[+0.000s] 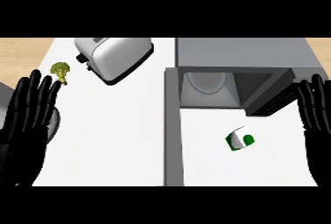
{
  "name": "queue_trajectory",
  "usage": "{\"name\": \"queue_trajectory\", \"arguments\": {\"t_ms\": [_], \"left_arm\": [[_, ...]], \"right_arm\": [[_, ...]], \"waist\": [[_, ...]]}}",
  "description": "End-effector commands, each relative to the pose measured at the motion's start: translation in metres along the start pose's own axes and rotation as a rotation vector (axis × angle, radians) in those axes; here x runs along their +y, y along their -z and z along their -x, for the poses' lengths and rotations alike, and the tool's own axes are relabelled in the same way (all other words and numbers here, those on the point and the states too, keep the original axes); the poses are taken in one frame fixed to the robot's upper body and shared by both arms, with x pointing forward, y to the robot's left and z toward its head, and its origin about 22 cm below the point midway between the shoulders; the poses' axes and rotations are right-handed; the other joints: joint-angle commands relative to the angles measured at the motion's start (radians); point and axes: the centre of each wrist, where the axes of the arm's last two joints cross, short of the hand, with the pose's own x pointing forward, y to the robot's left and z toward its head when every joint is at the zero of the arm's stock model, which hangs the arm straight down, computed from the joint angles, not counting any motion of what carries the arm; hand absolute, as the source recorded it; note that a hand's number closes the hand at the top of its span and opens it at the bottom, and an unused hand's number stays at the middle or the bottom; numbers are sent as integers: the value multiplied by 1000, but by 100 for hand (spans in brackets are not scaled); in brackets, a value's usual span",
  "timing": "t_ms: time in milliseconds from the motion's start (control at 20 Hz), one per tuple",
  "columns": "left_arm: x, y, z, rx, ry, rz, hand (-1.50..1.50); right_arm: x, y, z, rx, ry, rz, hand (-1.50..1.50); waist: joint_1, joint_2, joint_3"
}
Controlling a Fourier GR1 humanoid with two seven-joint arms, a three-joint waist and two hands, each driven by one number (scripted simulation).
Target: Pick up the milk, place it into the microwave and close the microwave
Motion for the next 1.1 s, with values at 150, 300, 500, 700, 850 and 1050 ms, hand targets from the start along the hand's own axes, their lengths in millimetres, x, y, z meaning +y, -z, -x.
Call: {"name": "queue_trajectory", "arguments": {"t_ms": [150,300,500,700,850,1050], "left_arm": [[39,-10,-5,33,10,10,-150],[32,4,10,94,-225,-4,-150],[65,-27,-17,102,-236,-3,-150],[85,-39,-47,108,-209,14,-150],[82,-43,-31,132,-251,-6,-150],[81,-67,-66,132,-229,3,-150]], "right_arm": [[-14,-18,-21,-27,-19,-132,-150],[12,1,-9,-29,114,-251,-150],[5,-19,-18,-7,122,-217,-150],[-15,-25,-6,18,96,-194,-150],[-5,-32,2,45,62,-164,-150],[1,-20,13,66,14,-145,-150]], "waist": [[-13,2,6],[-3,5,5],[-2,1,6],[-2,2,7],[-7,4,7],[-1,3,7]]}}
